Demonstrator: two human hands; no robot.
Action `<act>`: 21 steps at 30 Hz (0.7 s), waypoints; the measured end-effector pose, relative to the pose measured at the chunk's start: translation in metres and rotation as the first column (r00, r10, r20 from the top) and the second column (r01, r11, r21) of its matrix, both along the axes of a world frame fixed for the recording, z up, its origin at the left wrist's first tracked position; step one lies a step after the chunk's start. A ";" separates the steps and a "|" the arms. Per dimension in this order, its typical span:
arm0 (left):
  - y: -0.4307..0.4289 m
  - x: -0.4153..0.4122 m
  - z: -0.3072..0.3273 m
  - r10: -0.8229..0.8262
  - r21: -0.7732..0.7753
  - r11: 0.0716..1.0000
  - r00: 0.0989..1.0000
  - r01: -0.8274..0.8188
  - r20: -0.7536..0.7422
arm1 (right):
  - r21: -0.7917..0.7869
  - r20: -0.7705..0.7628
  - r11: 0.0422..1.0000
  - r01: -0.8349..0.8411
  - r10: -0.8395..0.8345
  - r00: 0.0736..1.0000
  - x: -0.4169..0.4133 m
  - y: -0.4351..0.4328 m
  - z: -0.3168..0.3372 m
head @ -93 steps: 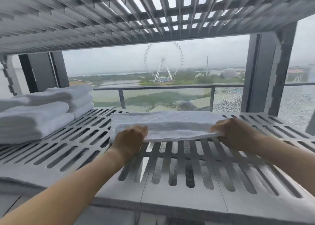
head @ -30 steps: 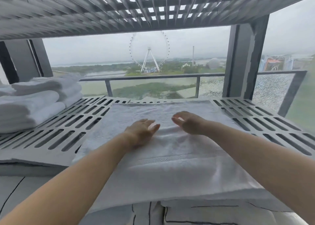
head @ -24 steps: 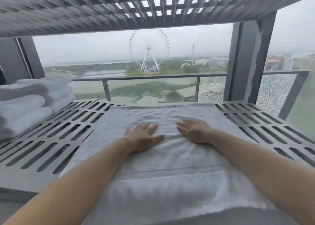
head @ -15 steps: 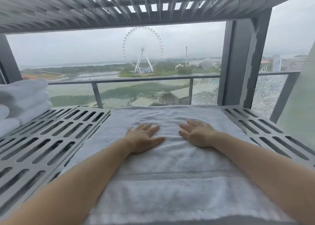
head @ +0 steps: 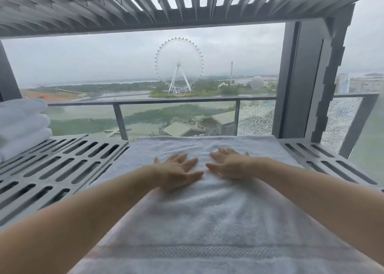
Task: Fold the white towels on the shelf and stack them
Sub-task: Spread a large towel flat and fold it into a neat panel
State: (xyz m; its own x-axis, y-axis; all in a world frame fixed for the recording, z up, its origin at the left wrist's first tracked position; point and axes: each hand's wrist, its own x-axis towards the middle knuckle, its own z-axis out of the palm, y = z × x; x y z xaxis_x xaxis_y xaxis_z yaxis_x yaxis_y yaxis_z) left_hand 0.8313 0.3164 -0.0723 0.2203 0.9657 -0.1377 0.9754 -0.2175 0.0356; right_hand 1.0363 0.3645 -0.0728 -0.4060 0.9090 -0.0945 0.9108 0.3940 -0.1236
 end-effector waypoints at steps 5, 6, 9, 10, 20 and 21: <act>0.022 0.005 -0.002 -0.026 0.096 0.995 0.998 0.021 0.052 | 0.078 -0.070 0.991 -0.110 0.115 0.991 -0.022 0.012 -0.005; 0.023 0.004 -0.005 -0.035 0.102 0.994 0.998 0.029 0.056 | 0.082 -0.054 0.989 -0.121 0.126 0.991 -0.021 0.012 -0.007; 0.018 0.001 -0.010 -0.044 0.105 0.994 0.998 0.038 0.054 | 0.070 -0.040 0.990 -0.126 0.129 0.991 -0.018 0.008 -0.011; 0.014 0.001 -0.011 -0.043 0.105 0.994 0.998 0.038 0.053 | 0.068 -0.044 0.989 -0.129 0.132 0.990 -0.017 0.005 -0.012; 0.024 0.007 0.004 0.024 -0.049 0.999 0.997 -0.020 0.077 | 0.008 -0.096 0.993 -0.116 0.116 0.989 -0.023 0.014 -0.002; 0.033 0.008 0.008 0.025 -0.036 0.999 0.996 -0.022 0.084 | 0.017 -0.119 0.993 -0.120 0.121 0.985 -0.026 0.024 0.003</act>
State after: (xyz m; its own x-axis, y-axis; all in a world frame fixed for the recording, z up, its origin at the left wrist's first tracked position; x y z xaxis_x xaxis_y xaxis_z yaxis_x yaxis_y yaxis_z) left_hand 0.8394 0.3497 -0.0640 0.2096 0.9657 -0.1531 0.9735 -0.1914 0.1255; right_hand 1.0106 0.3882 -0.0701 -0.5207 0.8532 -0.0304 0.8354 0.5019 -0.2241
